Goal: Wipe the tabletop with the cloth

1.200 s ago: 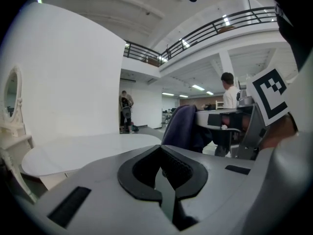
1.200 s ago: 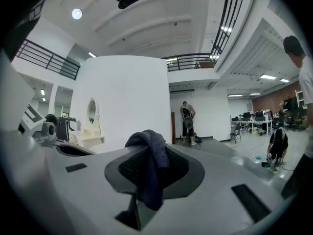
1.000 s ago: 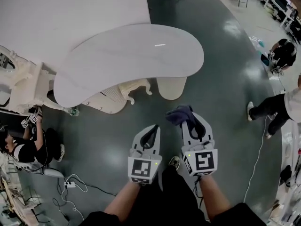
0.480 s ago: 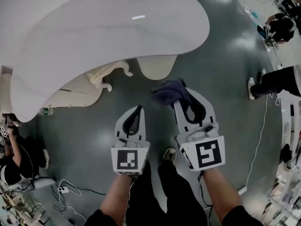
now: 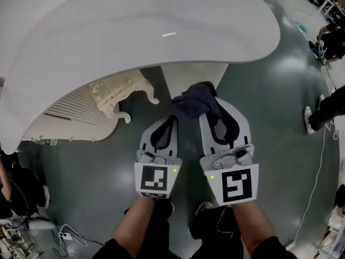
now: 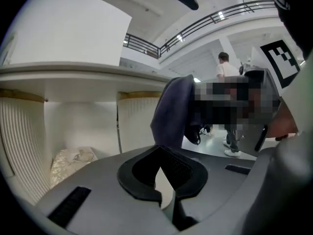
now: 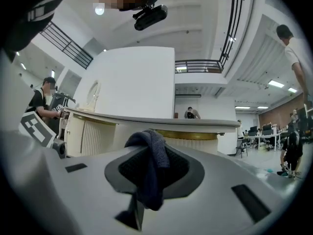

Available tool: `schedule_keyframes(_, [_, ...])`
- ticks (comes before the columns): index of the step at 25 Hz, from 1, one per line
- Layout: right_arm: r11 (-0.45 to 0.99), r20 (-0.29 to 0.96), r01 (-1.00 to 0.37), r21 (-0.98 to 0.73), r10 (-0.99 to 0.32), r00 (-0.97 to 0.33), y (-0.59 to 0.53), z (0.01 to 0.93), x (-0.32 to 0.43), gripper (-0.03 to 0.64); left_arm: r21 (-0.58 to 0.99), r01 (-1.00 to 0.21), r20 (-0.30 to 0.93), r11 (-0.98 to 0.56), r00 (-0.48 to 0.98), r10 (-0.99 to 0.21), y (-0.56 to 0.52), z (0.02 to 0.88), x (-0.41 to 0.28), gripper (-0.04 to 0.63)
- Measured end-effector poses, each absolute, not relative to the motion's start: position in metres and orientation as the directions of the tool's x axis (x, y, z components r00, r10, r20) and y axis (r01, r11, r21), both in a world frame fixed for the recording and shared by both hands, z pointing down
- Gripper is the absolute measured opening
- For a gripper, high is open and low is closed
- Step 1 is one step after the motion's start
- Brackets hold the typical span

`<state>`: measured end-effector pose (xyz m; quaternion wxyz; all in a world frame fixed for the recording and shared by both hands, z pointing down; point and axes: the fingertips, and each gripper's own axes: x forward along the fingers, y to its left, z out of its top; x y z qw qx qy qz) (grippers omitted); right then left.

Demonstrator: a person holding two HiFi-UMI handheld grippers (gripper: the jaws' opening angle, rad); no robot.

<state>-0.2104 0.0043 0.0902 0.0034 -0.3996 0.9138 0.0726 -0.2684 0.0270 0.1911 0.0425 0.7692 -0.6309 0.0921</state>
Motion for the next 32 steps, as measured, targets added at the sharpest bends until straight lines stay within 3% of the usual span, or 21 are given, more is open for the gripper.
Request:
schedule_keyframes(4, [0.664,-0.152,-0.716,0.213,-0.702,-0.696,-0.011,0.113,-0.239,0.063,-0.076,-0.982,0.202,-0.174,0.155,-0.967,0.014,0.239,-0.295,0.003])
schedule_keyframes(9, [0.620,-0.279,-0.723,0.306,-0.668,-0.690,-0.033,0.120,-0.275,0.063,-0.050,-0.993,0.122,-0.108,0.101,-0.987,-0.007,0.264,-0.330,0.003])
schedule_keyframes(14, [0.337,-0.439,-0.799,0.497,-0.697,-0.567,-0.047,0.102,-0.286,0.063,-0.089,-0.989,0.072,-0.119,0.113,-0.991,-0.008,0.273,-0.340,0.003])
schedule_keyframes(20, [-0.003,-0.418,-0.591,0.806,-0.711,-0.566,-0.076,0.115,-0.332,0.063,-0.068,-0.984,0.045,-0.163,0.160,-0.986,-0.023,0.275,-0.340,0.003])
schedule_keyframes(27, [-0.113,-0.368,-0.463,0.879,-0.778,-0.509,-0.103,0.120,-0.347,0.063,-0.057,-0.989,0.054,-0.140,0.137,-0.989,-0.032,0.287,-0.368,0.003])
schedule_keyframes(32, [-0.126,-0.310,-0.350,0.928,-0.782,-0.541,-0.102,0.156,-0.354,0.063,-0.084,-0.989,0.065,-0.124,0.118,-0.991,-0.042,0.309,-0.398,0.003])
